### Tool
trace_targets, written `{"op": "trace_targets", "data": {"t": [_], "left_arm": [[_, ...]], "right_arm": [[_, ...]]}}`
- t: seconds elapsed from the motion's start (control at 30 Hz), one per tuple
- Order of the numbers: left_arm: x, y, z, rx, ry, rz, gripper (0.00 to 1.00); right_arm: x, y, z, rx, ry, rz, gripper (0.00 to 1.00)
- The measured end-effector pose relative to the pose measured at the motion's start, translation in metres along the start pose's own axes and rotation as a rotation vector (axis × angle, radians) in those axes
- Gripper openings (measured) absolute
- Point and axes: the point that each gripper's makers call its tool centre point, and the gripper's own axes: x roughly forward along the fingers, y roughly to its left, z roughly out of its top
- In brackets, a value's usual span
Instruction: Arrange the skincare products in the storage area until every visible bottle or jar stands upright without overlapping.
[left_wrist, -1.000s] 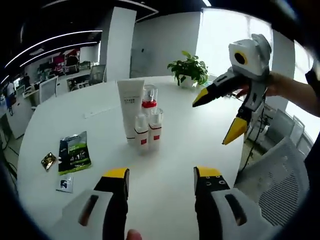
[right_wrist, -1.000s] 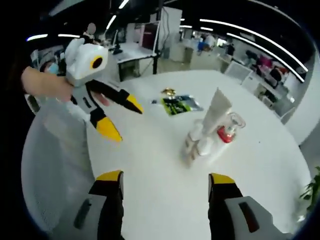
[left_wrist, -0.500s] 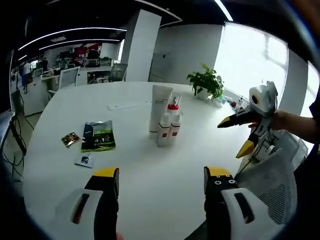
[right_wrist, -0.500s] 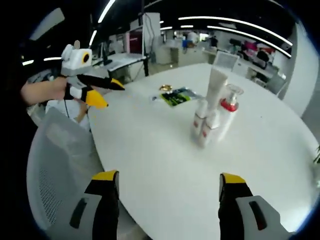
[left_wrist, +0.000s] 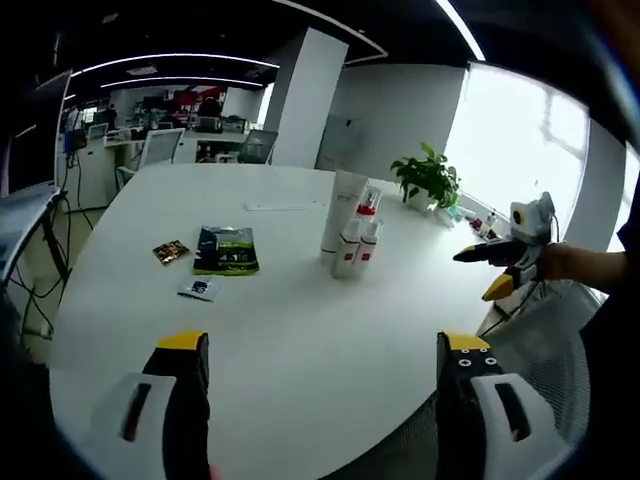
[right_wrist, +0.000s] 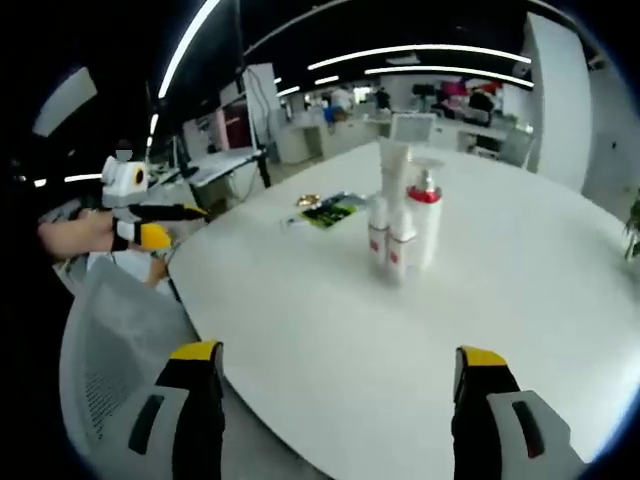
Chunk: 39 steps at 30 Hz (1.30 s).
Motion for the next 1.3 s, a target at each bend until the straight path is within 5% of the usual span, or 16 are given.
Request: {"op": "trace_targets", "data": {"t": [0.1, 0.27, 0.63, 0.73, 1.0, 1.3], "left_arm": [[-0.006, 0.002, -0.011, -0.006, 0.017, 0.007, 0.9], [-0.012, 0.007, -0.005, 0.0, -0.013, 0.03, 0.94], [-0.007, 0.001, -0.008, -0.008, -0.012, 0.034, 0.98], [-0.007, 0.003, -0.007, -0.015, -0.01, 0.038, 0.98], [-0.003, 0.016, 0.002, -0.018, 0.0, 0.047, 0.99], [0.026, 0.019, 0.031, -0.012, -0.003, 0.011, 0.99]], "right_arm": [[-0.001, 0.0, -0.001, -0.004, -0.022, -0.022, 0.99], [0.003, -0.005, -0.01, -0.036, -0.011, -0.093, 0.99], [0.009, -0.003, -0.017, -0.069, 0.003, -0.104, 0.99], [0.011, -0.005, -0.026, -0.091, 0.054, -0.11, 0.99], [0.013, -0.002, -0.029, -0.136, 0.068, -0.102, 0.99], [0.009, -0.01, -0.028, -0.08, 0.047, -0.127, 0.96]]}}
